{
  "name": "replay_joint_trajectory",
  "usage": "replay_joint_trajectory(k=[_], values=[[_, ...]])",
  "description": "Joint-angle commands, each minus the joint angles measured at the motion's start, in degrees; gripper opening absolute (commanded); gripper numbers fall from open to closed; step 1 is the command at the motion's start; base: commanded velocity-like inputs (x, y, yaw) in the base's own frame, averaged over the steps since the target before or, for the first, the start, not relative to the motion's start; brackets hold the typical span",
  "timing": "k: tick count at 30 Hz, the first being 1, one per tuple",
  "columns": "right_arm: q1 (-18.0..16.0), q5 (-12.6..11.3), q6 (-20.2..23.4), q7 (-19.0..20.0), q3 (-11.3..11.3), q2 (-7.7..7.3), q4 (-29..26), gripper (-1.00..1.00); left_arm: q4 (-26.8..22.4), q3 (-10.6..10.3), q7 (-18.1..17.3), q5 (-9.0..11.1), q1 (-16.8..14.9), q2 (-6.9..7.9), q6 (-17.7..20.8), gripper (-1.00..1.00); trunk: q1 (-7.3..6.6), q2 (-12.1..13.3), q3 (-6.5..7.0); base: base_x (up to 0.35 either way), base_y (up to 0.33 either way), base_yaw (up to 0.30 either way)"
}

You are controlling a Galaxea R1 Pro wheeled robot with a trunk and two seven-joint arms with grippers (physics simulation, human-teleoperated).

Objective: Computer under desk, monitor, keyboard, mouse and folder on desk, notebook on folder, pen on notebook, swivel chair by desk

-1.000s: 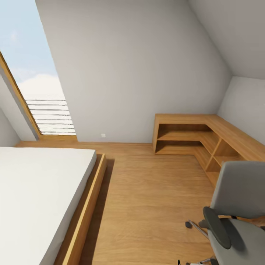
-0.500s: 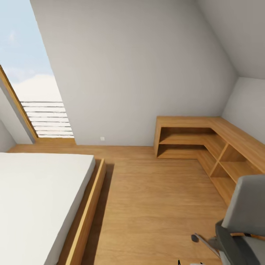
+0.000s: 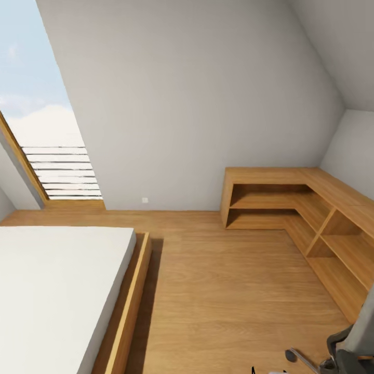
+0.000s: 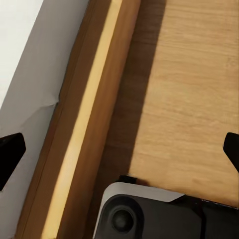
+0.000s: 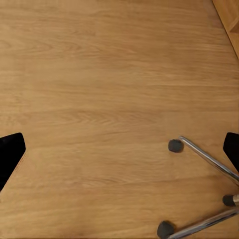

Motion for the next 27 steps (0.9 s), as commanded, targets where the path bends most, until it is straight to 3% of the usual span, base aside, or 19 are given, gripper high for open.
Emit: replay_joint_trajectory(k=[1,10,27], values=[[-0.1,-0.3,-0.2,-0.2,0.5,0.05,0.1,1.00,0.0,-0.5,0.5,0.2,0.0,0.03,-0.1,1.00,0.06,-0.1,-0.11,0.289,0.225,-0.160],[-0.1,-0.3,-0.2,-0.2,0.5,0.09,0.1,1.00,0.0,-0.5,0.5,0.2,-0.1,-0.04,-0.1,1.00,0.06,-0.1,-0.11,0.306,0.101,-0.133],[-0.1,-0.3,-0.2,-0.2,0.5,0.09,0.1,1.00,0.0,-0.6,0.5,0.1,0.0,-0.06,-0.1,1.00,0.06,-0.1,-0.02,0.320,-0.064,-0.109]])
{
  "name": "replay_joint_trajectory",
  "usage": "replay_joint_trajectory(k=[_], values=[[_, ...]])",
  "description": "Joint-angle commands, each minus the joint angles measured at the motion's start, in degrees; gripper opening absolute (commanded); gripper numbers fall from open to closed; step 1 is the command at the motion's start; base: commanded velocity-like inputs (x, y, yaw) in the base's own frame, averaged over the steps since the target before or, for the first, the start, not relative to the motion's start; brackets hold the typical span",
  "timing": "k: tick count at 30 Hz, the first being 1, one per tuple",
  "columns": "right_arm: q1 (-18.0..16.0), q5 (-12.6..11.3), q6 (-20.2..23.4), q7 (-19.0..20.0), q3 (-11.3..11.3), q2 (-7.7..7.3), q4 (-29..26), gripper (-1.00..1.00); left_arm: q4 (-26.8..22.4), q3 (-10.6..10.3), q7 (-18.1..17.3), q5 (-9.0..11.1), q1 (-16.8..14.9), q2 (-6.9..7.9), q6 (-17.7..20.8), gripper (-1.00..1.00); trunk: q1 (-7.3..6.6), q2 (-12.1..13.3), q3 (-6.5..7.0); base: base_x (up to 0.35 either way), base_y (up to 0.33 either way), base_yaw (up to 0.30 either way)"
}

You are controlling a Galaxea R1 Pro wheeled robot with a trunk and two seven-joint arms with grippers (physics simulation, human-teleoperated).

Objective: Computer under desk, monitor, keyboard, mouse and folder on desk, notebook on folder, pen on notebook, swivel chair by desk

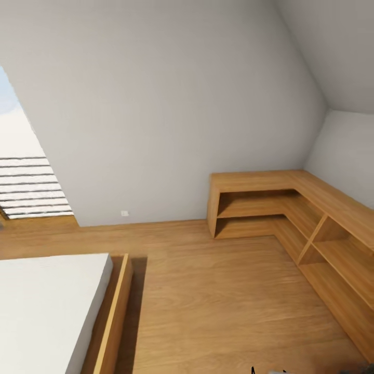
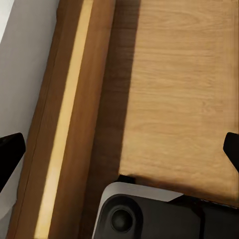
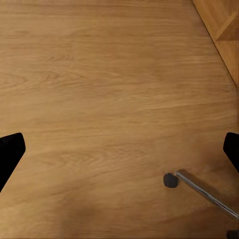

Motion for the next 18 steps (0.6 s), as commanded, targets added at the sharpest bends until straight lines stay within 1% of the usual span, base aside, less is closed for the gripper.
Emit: replay_joint_trajectory(k=[1,10,18], values=[[-0.1,-0.3,-0.2,-0.2,0.5,0.04,0.1,1.00,0.0,-0.5,0.5,0.2,-0.1,0.03,-0.2,1.00,0.07,-0.1,-0.11,0.321,-0.077,-0.075],[-0.1,-0.3,-0.2,-0.2,0.5,0.10,0.1,1.00,0.0,-0.5,0.5,0.2,-0.1,0.03,-0.2,1.00,0.07,-0.1,-0.10,0.321,-0.072,-0.026],[-0.1,-0.3,-0.2,-0.2,0.5,0.11,0.1,1.00,0.0,-0.5,0.5,0.2,-0.1,0.09,-0.2,1.00,0.07,-0.1,-0.09,0.321,-0.020,-0.003]])
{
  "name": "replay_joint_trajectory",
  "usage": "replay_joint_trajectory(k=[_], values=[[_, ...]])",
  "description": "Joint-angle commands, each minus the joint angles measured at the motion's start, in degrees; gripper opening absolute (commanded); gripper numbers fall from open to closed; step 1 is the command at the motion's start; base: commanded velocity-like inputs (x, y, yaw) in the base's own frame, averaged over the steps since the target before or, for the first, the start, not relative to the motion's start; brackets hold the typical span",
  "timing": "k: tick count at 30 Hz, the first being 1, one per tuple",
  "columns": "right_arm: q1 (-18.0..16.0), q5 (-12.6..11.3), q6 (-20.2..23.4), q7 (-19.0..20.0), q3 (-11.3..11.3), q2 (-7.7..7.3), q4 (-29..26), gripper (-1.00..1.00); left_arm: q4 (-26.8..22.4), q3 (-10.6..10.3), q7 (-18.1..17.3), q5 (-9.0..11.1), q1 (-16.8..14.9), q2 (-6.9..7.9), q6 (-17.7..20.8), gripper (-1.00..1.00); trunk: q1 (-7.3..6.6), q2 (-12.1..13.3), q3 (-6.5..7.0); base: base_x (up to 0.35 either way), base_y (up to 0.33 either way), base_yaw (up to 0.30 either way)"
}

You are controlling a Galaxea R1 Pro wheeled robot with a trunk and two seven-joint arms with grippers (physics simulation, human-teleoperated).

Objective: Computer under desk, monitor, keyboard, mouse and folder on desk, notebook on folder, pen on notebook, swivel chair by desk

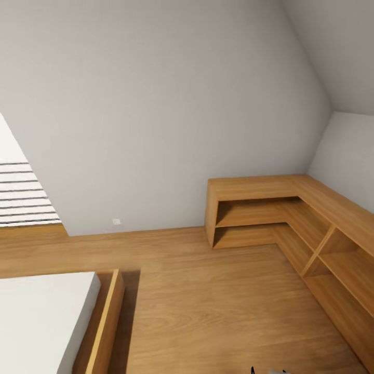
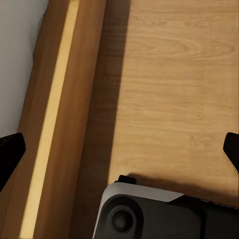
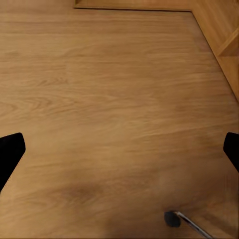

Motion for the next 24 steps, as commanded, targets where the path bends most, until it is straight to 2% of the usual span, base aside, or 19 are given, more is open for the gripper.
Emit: replay_joint_trajectory(k=[1,24], values=[[-0.1,-0.3,-0.2,-0.2,0.5,0.04,0.1,1.00,0.0,-0.5,0.5,0.2,0.0,0.03,-0.2,1.00,0.06,-0.1,-0.11,0.321,-0.005,-0.001],[-0.1,-0.4,-0.2,-0.3,0.5,-0.14,0.1,1.00,0.0,-0.5,0.5,0.3,-0.1,0.05,-0.1,1.00,0.06,-0.1,-0.11,0.321,-0.001,0.000]])
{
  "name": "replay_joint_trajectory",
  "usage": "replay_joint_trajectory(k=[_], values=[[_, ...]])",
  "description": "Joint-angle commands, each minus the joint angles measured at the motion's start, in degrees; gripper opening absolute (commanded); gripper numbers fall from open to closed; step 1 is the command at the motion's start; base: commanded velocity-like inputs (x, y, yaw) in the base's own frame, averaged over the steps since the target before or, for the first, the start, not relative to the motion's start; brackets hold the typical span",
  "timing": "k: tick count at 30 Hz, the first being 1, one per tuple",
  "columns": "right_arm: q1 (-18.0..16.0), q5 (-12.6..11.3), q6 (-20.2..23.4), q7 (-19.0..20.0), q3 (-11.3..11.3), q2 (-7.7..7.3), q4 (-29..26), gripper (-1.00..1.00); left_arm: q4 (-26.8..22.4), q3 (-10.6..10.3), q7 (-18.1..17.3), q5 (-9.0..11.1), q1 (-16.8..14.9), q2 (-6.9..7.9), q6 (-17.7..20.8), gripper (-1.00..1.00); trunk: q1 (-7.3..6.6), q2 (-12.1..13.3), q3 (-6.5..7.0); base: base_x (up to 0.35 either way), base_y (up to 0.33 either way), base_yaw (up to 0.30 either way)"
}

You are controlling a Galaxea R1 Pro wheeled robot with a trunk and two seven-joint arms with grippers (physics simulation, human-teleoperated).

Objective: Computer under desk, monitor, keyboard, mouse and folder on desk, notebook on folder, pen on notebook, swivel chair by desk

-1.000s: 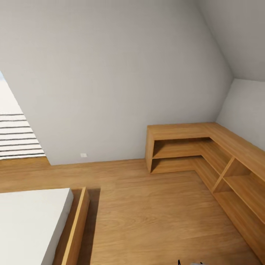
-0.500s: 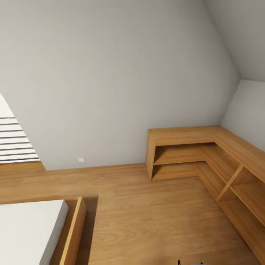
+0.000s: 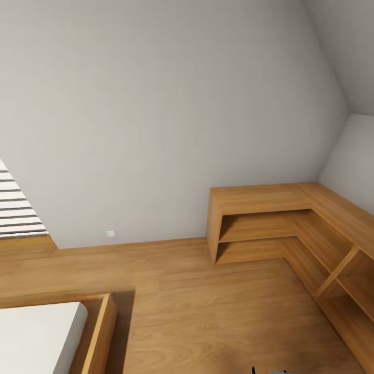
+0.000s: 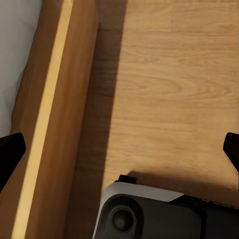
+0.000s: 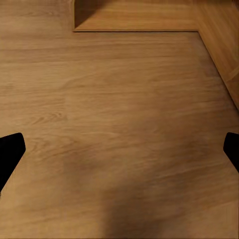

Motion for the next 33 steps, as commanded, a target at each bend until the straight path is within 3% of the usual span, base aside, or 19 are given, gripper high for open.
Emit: replay_joint_trajectory(k=[1,33], values=[[-0.1,-0.3,-0.2,-0.2,0.5,0.05,0.1,1.00,0.0,-0.5,0.5,0.2,-0.1,0.02,-0.2,1.00,0.06,-0.1,-0.11,0.321,0.000,0.000],[-0.1,-0.4,-0.2,-0.2,0.5,0.11,0.1,1.00,0.0,-0.3,0.5,0.3,-0.1,0.16,0.0,1.00,0.06,-0.1,-0.11,0.321,0.000,0.000]])
